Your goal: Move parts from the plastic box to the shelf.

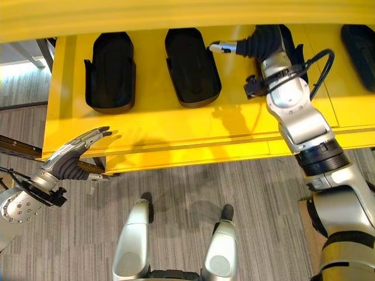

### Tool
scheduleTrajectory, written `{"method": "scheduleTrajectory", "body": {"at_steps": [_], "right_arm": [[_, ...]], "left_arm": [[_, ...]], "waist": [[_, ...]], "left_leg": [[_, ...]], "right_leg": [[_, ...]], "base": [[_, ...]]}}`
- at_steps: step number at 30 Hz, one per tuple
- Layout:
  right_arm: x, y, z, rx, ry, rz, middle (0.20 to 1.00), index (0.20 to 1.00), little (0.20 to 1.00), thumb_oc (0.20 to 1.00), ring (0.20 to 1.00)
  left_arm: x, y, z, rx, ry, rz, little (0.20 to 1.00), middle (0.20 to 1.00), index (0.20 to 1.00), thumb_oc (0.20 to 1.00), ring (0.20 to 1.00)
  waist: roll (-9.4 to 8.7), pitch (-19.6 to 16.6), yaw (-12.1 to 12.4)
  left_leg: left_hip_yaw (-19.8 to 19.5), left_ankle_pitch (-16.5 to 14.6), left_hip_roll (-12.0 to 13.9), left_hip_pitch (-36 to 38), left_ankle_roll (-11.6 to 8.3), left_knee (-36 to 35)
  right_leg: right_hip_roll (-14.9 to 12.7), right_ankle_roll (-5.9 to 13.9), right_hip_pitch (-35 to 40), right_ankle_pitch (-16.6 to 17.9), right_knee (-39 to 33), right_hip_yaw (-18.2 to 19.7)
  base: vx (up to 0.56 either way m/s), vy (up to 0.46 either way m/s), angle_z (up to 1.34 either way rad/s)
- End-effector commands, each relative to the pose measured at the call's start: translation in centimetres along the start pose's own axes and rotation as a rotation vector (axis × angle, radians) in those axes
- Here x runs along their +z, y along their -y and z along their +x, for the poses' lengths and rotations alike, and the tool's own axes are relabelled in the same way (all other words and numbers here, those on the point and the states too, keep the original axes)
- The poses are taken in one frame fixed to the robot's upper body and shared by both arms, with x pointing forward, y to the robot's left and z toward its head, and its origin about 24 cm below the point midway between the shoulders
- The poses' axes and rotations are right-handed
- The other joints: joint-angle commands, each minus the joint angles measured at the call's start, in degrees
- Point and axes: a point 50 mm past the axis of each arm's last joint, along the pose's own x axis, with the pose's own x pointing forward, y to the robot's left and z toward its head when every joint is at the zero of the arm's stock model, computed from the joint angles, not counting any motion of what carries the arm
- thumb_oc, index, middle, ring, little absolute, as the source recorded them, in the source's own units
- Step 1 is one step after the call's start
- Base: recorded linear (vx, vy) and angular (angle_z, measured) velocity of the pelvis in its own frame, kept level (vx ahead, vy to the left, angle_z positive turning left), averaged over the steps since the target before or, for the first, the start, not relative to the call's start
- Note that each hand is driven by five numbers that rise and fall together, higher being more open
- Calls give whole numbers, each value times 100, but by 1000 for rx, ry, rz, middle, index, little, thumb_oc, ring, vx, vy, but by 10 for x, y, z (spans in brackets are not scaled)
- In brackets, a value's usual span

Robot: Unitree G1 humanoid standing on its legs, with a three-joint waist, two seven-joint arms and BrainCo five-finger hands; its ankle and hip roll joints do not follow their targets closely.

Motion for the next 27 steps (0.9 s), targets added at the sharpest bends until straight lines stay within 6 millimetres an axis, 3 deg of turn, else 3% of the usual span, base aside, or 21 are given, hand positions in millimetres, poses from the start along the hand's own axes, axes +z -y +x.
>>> {"method": "scheduleTrajectory", "body": {"at_steps": [1, 12, 20, 27], "right_arm": [[6, 5, -6, -78, 78, 96, 1000, 1000, 1000, 1000, 1000], [-30, -33, -13, -88, -75, 260, 1000, 1000, 1000, 1000, 1000], [-45, -47, -4, -117, -161, 301, 1000, 1000, 1000, 1000, 1000], [-58, -43, 4, -190, -238, 316, 1000, 1000, 1000, 1000, 1000]], "left_arm": [[6, 15, -10, -38, 29, -15, 1000, 1000, 1000, 1000, 1000], [7, 25, -10, -46, 27, -58, 1000, 1000, 1000, 1000, 1000], [8, 28, -10, -55, 32, -78, 1000, 1000, 1000, 1000, 1000], [8, 28, -9, -43, 30, -83, 1000, 1000, 1000, 1000, 1000]], "waist": [[-86, -298, 79], [134, -255, 66], [218, -193, 87], [251, -143, 106]], "left_leg": [[-79, 668, 112, 292, 14, -817], [-23, 684, 102, 365, -1, -808], [7, 678, 88, 323, 0, -768], [7, 687, 71, 248, -7, -737]], "right_leg": [[-124, -272, -164, -793, 1146, 207], [-158, -289, -211, -859, 1304, 326], [-179, -307, -305, -894, 1445, 399], [-190, -332, -404, -906, 1546, 436]], "base": [[10, -25, -6], [1, -15, -3], [-2, -5, -1], [-2, -5, -2]]}}
